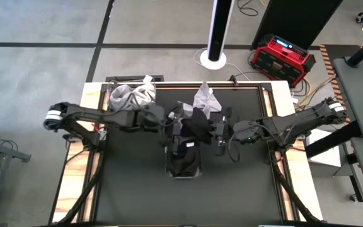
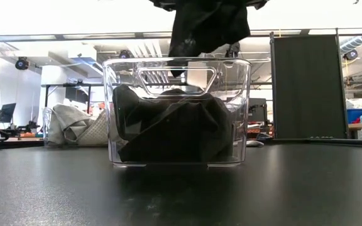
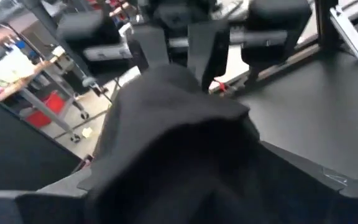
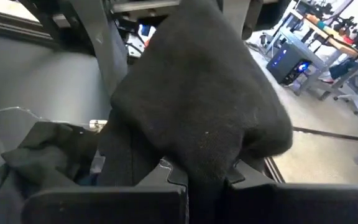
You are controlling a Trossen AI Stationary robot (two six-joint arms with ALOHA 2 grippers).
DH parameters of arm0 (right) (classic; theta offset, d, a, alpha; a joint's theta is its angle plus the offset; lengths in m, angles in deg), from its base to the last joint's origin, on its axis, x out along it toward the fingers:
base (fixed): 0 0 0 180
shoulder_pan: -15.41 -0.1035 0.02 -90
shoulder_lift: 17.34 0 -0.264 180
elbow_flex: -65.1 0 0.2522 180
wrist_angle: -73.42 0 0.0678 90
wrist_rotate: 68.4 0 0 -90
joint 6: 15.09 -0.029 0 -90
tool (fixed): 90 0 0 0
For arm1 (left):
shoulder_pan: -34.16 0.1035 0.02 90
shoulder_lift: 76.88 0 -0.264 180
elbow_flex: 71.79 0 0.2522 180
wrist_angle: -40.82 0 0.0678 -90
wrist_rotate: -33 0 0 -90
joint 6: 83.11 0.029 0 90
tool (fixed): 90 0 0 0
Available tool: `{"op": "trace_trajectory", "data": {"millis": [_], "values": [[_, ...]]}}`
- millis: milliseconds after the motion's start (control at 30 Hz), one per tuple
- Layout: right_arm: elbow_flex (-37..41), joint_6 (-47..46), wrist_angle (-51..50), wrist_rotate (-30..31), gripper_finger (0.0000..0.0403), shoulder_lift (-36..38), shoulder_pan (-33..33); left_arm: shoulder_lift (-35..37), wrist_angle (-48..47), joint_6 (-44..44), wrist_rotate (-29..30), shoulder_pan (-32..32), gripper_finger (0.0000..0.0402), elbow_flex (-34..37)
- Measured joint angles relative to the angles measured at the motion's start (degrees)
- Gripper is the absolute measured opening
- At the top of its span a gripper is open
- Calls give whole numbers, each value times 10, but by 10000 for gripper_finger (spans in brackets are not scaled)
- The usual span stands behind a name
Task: Sort towels by color in basket
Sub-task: Put the black towel into the bottom transparent bin
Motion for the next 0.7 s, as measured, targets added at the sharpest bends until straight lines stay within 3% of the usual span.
{"op": "trace_trajectory", "data": {"millis": [133,233,333,533,700], "values": [[0,7,5,0,12,0,0,-11,3,-6,0,0,286,0],[0,9,8,0,12,0,0,-17,8,-27,0,0,256,0],[0,11,8,0,13,0,0,-17,10,-35,1,0,199,0],[0,11,8,-1,13,0,0,-18,10,-60,1,-2,26,0],[0,-3,6,-2,13,1,0,-18,2,-107,5,-6,11,0]]}}
